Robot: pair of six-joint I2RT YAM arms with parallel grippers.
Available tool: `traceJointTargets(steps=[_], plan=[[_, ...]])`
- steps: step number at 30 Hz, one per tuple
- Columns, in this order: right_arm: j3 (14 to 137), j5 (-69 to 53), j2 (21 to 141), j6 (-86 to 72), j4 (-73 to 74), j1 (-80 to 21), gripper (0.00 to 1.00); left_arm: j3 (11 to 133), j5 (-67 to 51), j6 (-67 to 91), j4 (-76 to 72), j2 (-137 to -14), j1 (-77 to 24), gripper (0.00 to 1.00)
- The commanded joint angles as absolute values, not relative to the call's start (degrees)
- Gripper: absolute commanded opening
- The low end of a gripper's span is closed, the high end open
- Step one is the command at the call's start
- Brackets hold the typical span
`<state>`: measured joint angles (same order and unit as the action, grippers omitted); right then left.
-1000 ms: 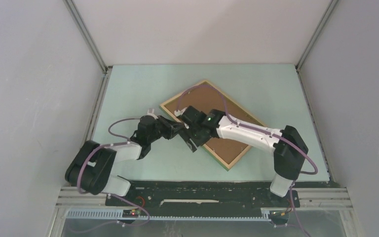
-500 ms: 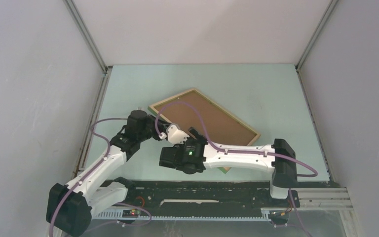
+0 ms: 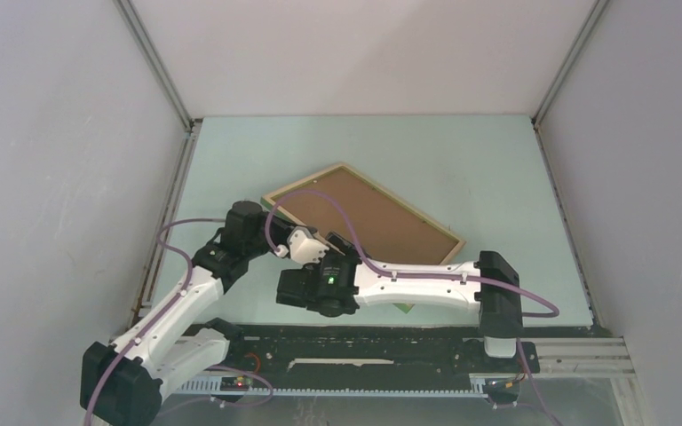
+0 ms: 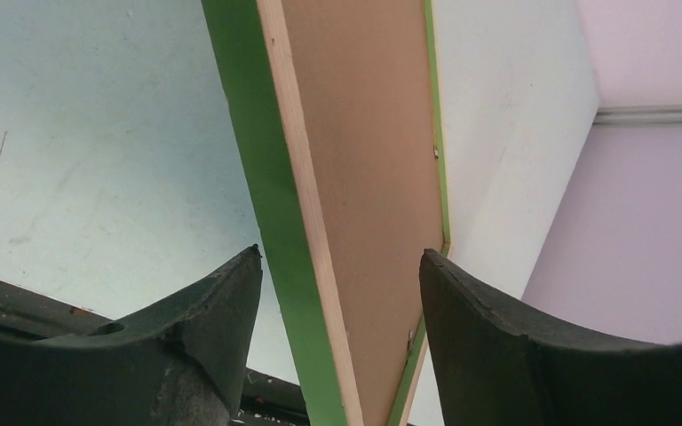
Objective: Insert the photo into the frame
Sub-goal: Turn over the photo frame at the center of the board.
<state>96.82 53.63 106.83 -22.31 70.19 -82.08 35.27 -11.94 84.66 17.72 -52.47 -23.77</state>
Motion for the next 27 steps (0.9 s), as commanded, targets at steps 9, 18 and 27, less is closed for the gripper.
traceJointTargets(steps=[9, 18, 27], plan=[[89.9, 52.8, 101.9, -14.5, 60.5, -78.4, 0.69, 38.1, -20.3, 90.1, 9.0, -51.5, -22.6, 0.00], [91.2, 62.3, 105.2, -9.3, 59.3, -79.6, 0.22, 37.0, -25.8, 93.3, 4.0, -51.7, -20.8, 0.00], [97.6, 53.4, 97.8, -2.3, 54.5, -73.3, 0.00, 46.3, -31.3, 80.1, 5.4, -47.5, -7.9, 1.00]])
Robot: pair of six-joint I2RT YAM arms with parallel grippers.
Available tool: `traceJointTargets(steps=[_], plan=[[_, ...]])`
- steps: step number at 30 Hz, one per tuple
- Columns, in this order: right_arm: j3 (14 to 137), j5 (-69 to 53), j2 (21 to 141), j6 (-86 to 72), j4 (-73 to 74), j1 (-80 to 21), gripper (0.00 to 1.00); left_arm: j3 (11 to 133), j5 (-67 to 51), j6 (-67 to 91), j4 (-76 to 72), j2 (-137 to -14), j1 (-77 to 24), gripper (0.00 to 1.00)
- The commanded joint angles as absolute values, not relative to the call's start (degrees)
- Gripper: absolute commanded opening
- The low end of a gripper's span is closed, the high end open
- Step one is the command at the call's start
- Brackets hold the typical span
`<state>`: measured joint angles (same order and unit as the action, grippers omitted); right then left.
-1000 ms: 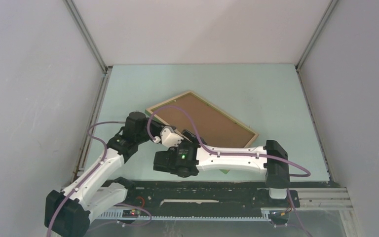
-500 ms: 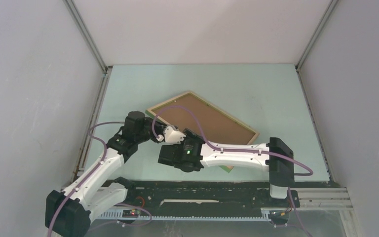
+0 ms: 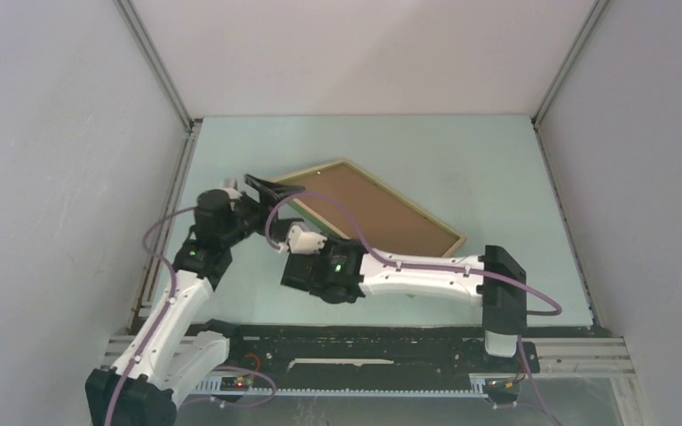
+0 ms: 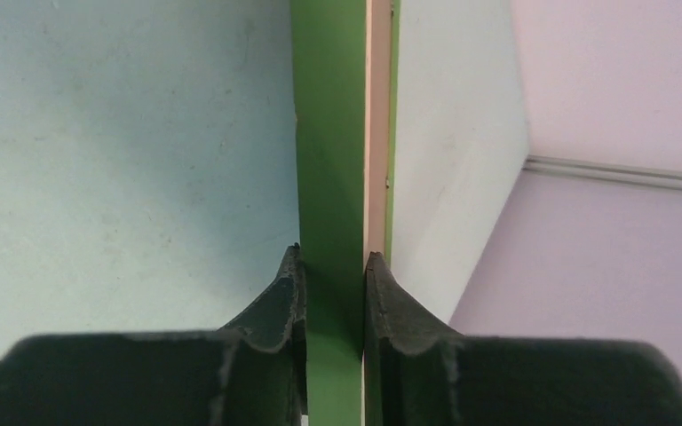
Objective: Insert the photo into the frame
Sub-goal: Turn over the photo frame at the center of the board.
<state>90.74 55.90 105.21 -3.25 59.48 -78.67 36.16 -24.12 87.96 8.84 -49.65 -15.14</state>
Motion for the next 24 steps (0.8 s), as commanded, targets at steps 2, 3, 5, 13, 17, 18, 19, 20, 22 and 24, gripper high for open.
traceJointTargets(steps=[2, 3, 5, 13, 17, 18, 19, 20, 22, 24], plan=[[105.0, 44.2, 98.6, -5.9, 59.8, -68.7, 0.00, 52.4, -34.7, 71.5, 12.0, -47.7, -1.3, 1.00], [108.5, 40.8, 99.2, -7.1, 62.2, -66.9, 0.00, 55.3, -34.3, 67.2, 17.1, -47.5, 2.2, 1.00], [112.6, 35.8, 98.9, -6.8, 63.1, -64.5, 0.00, 59.5, -31.2, 60.5, 25.6, -46.6, 7.0, 1.00], [124.5, 9.2, 96.9, -12.5, 63.0, -47.7, 0.00, 61.7, -24.9, 53.7, 32.3, -44.3, 9.7, 1.00], [117.2, -2.8, 93.1, -14.7, 56.5, -34.6, 0.00, 61.1, -27.0, 52.4, 33.0, -45.8, 9.7, 1.00], [115.4, -6.6, 92.4, -15.8, 54.8, -30.6, 0.00, 60.4, -26.9, 52.6, 32.7, -45.5, 9.7, 1.00], [113.6, -10.6, 92.0, -17.0, 53.5, -26.6, 0.00, 59.5, -26.7, 52.8, 32.2, -45.2, 9.6, 1.00], [111.1, -13.9, 91.4, -18.0, 52.1, -22.9, 0.00, 58.7, -26.8, 52.7, 31.6, -44.9, 9.7, 1.00], [104.2, -20.1, 89.7, -20.4, 47.3, -16.5, 0.00, 58.0, -27.4, 52.1, 31.5, -45.2, 9.7, 1.00], [94.8, -25.0, 87.1, -23.8, 40.0, -11.1, 0.00, 57.4, -28.5, 52.0, 31.3, -45.3, 9.7, 1.00]])
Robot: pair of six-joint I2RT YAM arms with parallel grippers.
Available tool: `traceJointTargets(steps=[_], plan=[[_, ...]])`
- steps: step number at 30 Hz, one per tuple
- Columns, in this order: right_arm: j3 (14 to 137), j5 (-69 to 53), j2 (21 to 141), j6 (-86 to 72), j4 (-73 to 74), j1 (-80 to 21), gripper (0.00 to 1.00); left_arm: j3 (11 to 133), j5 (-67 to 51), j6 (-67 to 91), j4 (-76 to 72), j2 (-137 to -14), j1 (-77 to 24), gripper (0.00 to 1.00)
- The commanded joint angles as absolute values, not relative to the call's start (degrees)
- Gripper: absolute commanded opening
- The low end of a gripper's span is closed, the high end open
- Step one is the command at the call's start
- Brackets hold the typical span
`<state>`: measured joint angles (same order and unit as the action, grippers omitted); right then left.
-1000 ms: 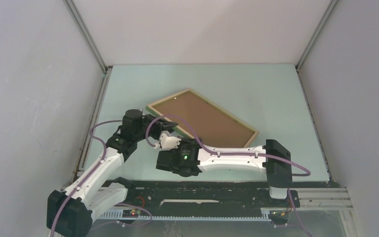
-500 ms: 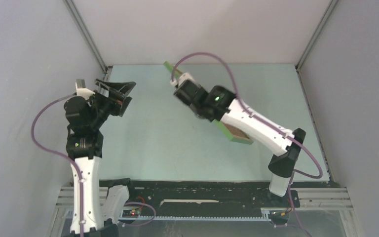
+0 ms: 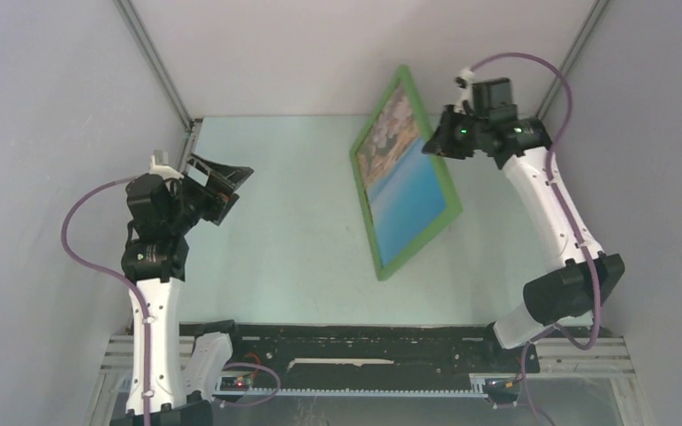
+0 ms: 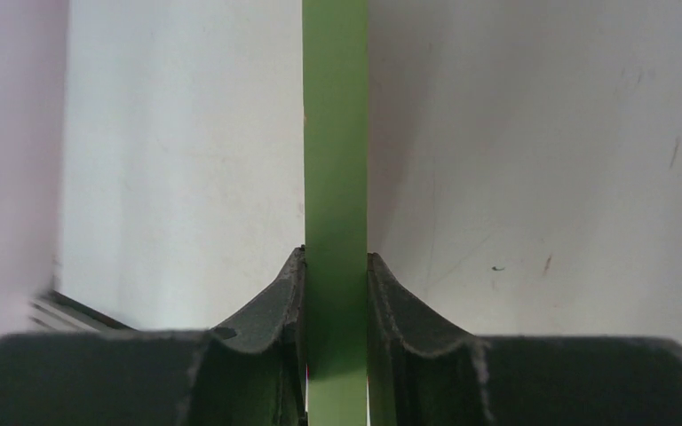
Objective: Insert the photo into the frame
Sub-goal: Turn over the photo frame at the center of the board, then reset both arms
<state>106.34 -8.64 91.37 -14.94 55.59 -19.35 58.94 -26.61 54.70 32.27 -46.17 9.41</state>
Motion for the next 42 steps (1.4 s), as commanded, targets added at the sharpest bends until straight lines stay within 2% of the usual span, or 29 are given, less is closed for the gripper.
traceJointTargets(steps=[1, 5, 11, 17, 24, 31, 36, 42], plan=[[90.3, -27.2, 86.2, -25.4, 36.5, -9.0, 0.00, 56.9, -29.0, 51.8, 31.0, -45.2, 9.7, 1.00], [76.8, -34.6, 85.3, -29.2, 26.2, -3.3, 0.00, 54.1, -32.2, 51.4, 27.4, -44.7, 9.7, 1.00], [62.8, -41.1, 84.8, -31.5, 16.9, -1.1, 0.00, 50.9, -33.8, 50.1, 26.7, -43.3, 9.7, 1.00], [52.6, -45.4, 90.1, -35.1, 2.4, -6.7, 0.00, 48.0, -35.4, 50.1, 26.8, -42.5, 9.7, 1.00], [47.7, -44.8, 97.2, -42.5, -15.6, -16.8, 0.00, 49.4, -35.6, 47.6, 30.9, -40.9, 9.7, 1.00], [46.7, -33.8, 105.0, -55.6, -35.2, -31.1, 0.00, 48.9, -34.9, 47.3, 31.9, -40.3, 9.7, 1.00], [46.6, -16.4, 112.1, -68.3, -47.8, -43.3, 0.00, 50.3, -33.9, 46.3, 33.5, -39.8, 9.7, 1.00], [54.0, -8.5, 116.5, -68.7, -44.5, -50.3, 0.00, 50.7, -34.2, 45.7, 35.2, -39.5, 9.7, 1.00]])
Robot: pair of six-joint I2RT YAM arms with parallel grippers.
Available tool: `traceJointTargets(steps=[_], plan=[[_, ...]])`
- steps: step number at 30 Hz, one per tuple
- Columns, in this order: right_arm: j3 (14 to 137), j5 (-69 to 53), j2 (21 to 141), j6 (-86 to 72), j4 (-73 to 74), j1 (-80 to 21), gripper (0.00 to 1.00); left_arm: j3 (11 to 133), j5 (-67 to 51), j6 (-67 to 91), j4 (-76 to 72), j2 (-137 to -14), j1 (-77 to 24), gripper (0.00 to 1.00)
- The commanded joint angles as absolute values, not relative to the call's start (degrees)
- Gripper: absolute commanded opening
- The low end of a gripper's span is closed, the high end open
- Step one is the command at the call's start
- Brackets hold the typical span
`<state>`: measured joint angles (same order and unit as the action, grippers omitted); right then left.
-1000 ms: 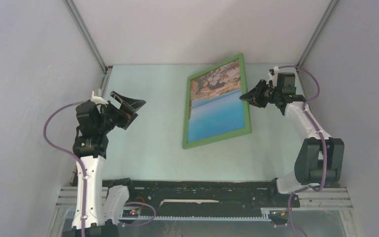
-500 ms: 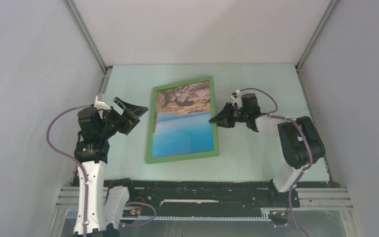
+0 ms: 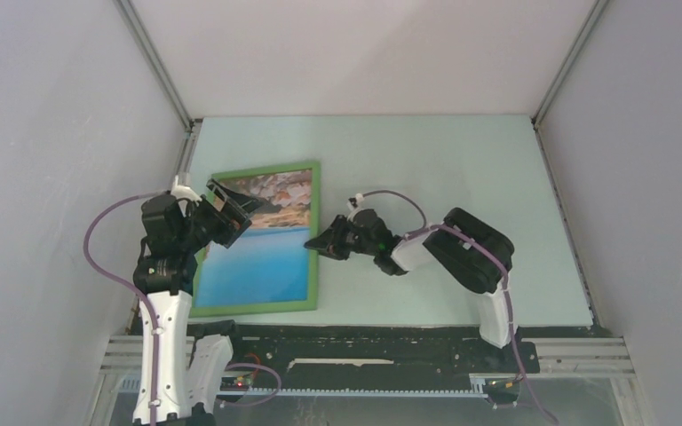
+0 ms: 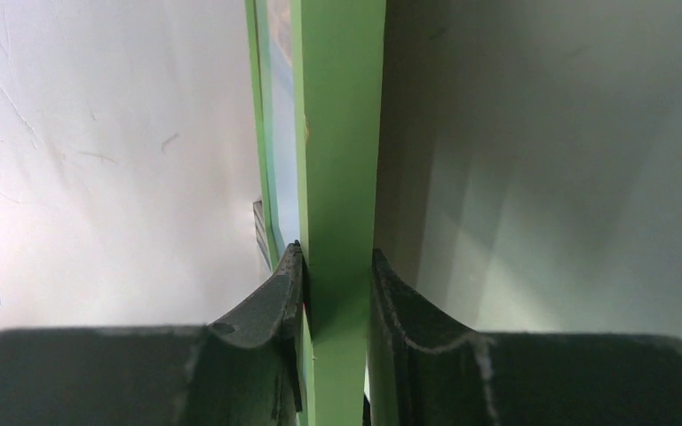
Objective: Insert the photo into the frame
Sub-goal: Reset both arms
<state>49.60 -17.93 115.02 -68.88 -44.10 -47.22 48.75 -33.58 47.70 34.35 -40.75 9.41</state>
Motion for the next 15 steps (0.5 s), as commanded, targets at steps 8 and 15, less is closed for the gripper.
traceJointTargets(steps=[8, 15], plan=[[60.2, -4.6, 116.3, -61.7, -26.3, -53.2, 0.38, 51.6, -33.8, 45.5, 36.0, -39.1, 9.7, 1.00], [64.3, 4.1, 108.6, -50.7, -1.5, -55.1, 0.77, 53.1, -32.4, 45.5, 35.9, -39.8, 9.7, 1.00]])
